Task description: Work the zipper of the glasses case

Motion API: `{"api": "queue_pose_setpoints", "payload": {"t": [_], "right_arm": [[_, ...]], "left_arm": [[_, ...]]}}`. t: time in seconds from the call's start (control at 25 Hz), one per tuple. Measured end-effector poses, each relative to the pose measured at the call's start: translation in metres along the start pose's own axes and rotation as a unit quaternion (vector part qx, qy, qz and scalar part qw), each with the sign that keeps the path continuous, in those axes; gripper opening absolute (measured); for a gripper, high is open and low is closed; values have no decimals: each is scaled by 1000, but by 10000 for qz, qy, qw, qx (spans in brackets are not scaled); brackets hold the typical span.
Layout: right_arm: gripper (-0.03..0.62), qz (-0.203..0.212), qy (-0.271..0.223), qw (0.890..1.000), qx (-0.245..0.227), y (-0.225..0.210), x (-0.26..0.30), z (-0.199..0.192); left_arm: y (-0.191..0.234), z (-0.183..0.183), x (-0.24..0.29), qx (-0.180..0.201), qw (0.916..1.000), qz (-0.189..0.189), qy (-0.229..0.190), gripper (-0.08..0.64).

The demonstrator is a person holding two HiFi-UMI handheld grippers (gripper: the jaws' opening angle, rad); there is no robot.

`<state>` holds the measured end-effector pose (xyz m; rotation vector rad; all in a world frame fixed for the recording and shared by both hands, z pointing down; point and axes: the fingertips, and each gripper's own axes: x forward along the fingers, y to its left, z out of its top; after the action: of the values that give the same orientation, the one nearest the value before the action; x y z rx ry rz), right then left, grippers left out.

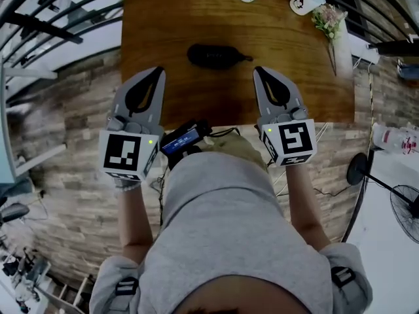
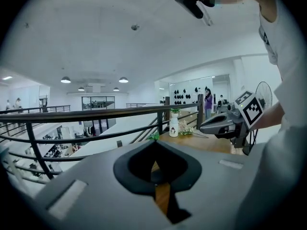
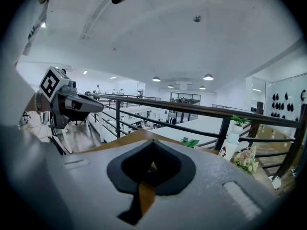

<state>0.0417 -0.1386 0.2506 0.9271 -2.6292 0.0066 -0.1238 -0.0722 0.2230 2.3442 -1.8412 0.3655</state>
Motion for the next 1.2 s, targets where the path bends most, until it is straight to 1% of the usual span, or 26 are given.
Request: {"api": "queue_pose_setpoints", "payload": {"t": [0.24,0.4,0.72,1.2], "right_arm": [[2,-21,-54,10000,41,-1,-4,3],[2,7,-48,10000,-12,0,-3,4],[2,57,-20,10000,-79,6,1,6],[2,40,-32,10000,-24,7,5,7]], "left_arm": [[-2,-5,-4,-75,10000,-3,-17,15],[-3,-8,-3,-143,9999,-17,12,15],[-5,-9,3,-128,9998,-151,34,15],[-12,-10,13,-81,9993,-369,72,15]]}}
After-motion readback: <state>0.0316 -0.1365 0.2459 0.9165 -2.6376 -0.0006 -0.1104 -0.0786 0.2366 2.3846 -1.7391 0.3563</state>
